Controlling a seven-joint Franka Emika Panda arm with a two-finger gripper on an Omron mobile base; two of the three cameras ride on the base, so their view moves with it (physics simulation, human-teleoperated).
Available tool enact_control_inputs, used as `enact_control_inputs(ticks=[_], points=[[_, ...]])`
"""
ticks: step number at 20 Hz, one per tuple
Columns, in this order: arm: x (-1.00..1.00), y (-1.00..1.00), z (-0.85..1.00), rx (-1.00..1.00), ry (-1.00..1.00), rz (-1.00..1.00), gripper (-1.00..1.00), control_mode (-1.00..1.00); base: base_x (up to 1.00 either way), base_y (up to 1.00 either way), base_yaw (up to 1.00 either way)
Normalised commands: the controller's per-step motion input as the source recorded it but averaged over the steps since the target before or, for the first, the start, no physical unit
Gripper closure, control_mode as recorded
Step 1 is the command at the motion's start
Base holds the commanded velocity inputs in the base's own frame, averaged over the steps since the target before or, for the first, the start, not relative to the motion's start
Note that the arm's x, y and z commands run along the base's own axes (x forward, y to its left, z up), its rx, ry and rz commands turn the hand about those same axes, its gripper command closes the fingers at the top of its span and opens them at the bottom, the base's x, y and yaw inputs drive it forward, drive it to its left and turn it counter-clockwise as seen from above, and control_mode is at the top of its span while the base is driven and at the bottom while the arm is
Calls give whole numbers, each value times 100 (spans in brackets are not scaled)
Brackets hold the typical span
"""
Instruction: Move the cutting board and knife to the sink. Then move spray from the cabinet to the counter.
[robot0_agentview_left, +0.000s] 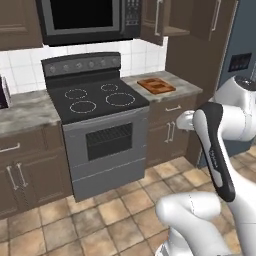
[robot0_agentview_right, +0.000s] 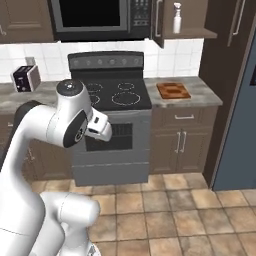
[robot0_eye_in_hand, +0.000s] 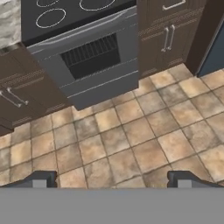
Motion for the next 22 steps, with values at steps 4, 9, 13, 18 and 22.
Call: enact_control_inputs(ticks=[4,9,13,18,22], points=[[0,0,0,0,0,0,-100,100,100,100,-46],[0,0,0,0,0,0,-100,100,100,100,-45],[0,0,0,0,0,0,-100,100,100,23,-29],[0,0,0,0,0,0,-100,100,100,-94,-4],[0,0,0,0,0,0,-100,100,100,-100,3]])
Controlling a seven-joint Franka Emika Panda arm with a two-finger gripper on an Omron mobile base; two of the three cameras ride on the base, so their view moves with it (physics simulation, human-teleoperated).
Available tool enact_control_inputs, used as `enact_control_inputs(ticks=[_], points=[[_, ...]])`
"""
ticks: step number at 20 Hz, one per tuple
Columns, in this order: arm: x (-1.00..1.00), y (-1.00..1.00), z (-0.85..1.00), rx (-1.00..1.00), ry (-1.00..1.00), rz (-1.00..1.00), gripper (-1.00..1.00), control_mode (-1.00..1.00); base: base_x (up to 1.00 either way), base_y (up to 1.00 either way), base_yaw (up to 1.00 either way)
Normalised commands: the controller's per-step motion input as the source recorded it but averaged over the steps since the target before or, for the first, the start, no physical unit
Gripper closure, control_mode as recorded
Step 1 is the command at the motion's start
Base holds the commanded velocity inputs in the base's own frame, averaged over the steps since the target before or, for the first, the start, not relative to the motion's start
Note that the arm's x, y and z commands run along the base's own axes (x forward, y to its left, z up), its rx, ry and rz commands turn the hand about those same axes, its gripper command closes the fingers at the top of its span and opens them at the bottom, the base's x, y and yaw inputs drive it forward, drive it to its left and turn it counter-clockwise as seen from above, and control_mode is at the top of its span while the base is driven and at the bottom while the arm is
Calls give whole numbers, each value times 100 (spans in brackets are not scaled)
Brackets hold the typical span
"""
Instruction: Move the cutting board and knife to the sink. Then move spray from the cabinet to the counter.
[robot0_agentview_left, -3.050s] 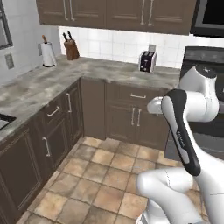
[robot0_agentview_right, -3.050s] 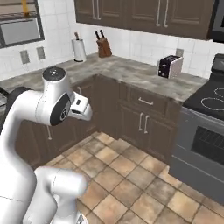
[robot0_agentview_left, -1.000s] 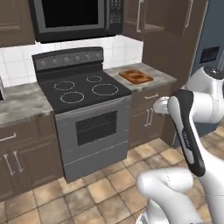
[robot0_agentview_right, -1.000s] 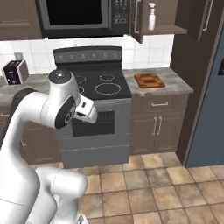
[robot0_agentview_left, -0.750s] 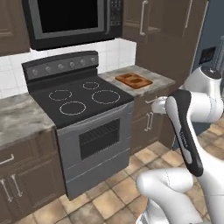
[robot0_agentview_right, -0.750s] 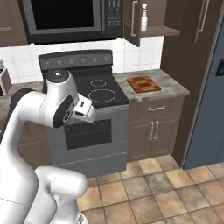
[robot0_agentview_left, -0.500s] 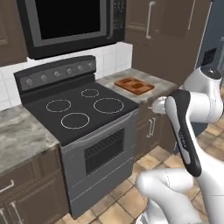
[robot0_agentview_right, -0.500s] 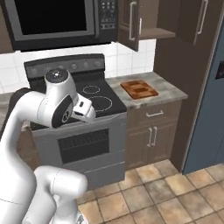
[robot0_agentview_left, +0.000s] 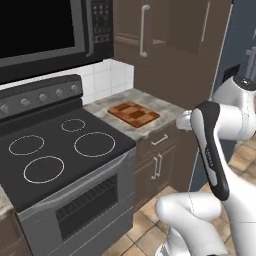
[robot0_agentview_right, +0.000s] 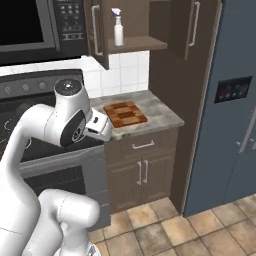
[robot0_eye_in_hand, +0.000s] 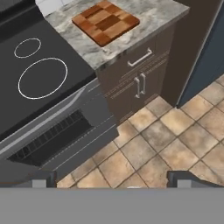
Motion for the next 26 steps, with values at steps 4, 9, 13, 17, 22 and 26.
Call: enact_control_inputs(ticks=[4,9,13,17,22,26], points=[[0,0,0,0,0,0,-100,100,65,-100,5],[0,0,0,0,0,0,-100,100,61,-91,24],[0,0,0,0,0,0,-100,100,72,-98,37],[0,0,0,0,0,0,-100,100,36,-100,42],[0,0,0,0,0,0,-100,100,4,-39,34],[0,0,0,0,0,0,-100,100,9,42,17]])
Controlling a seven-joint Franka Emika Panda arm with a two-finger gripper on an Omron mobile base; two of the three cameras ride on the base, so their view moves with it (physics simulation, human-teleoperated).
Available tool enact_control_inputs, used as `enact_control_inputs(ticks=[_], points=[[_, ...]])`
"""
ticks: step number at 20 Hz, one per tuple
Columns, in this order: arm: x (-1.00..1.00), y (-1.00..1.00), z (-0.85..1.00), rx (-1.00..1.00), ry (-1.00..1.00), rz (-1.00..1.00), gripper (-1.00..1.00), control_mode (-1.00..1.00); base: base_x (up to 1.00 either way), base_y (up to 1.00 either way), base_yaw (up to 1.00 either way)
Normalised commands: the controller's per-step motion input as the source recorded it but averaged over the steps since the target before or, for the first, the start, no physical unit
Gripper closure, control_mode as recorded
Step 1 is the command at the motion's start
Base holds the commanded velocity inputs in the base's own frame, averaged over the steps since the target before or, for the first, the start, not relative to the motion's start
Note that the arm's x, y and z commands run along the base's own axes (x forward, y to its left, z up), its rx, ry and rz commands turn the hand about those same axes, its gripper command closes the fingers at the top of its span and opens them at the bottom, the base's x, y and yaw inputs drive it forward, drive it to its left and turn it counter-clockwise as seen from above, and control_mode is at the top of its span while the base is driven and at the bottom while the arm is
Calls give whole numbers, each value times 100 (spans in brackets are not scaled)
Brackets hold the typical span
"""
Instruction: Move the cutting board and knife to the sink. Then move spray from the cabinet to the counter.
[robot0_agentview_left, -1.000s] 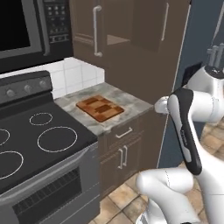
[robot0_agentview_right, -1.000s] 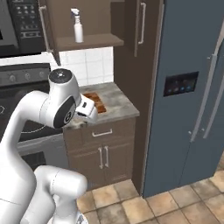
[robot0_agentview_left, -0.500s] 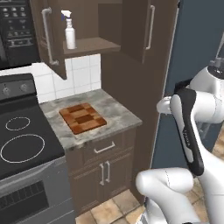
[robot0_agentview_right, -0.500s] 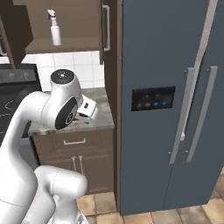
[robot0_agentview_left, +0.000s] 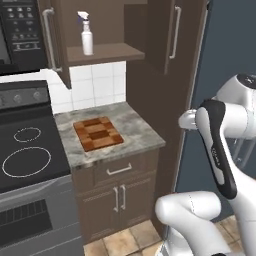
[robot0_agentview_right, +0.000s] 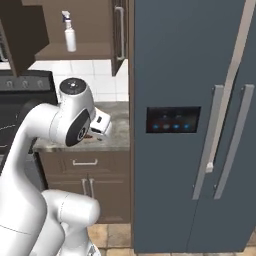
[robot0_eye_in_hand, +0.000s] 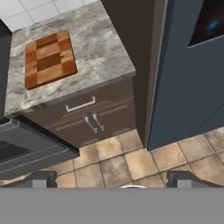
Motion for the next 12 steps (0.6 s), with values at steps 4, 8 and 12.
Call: enact_control_inputs(ticks=[4,8,12], points=[[0,0,0,0,0,0,-100,100,0,64,3],[0,0,0,0,0,0,-100,100,21,35,9],[0,0,0,0,0,0,-100,100,29,20,27]])
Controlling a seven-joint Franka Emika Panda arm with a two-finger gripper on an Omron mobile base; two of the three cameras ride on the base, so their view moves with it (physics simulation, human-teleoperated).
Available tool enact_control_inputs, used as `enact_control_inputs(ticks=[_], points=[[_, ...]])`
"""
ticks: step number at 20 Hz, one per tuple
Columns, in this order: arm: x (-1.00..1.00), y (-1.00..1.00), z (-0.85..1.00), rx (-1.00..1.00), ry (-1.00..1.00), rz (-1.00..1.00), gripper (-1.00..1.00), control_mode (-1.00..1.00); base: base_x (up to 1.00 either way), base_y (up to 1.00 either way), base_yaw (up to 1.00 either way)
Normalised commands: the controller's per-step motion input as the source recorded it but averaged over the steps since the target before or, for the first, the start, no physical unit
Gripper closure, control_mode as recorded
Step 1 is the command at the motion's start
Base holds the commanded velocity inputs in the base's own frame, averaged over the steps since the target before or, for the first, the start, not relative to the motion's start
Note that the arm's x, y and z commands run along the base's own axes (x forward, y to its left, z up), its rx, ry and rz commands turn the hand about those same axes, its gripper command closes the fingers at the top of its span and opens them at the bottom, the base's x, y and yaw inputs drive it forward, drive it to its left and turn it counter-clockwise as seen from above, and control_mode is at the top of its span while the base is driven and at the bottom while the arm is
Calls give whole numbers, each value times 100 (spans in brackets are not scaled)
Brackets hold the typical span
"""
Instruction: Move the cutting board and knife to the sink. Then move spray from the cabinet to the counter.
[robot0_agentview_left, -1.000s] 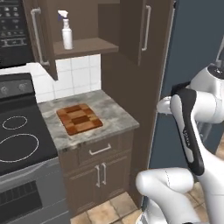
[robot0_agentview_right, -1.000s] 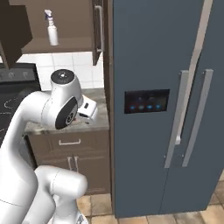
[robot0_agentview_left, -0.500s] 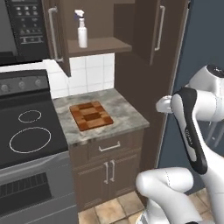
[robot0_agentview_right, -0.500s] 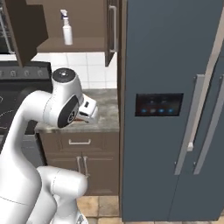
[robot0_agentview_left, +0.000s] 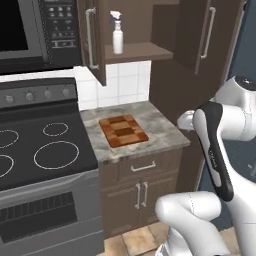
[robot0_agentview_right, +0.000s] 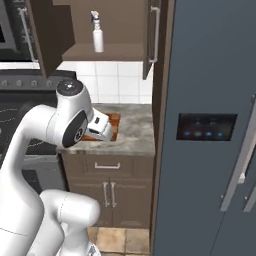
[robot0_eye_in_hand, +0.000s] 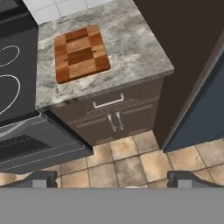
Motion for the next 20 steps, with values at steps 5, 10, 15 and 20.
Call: enact_control_inputs(ticks=[5,10,15,20], points=[[0,0,0,0,0,0,-100,100,27,1,30],[0,0,0,0,0,0,-100,100,15,10,16],[0,0,0,0,0,0,-100,100,54,1,9],[0,0,0,0,0,0,-100,100,92,0,5]])
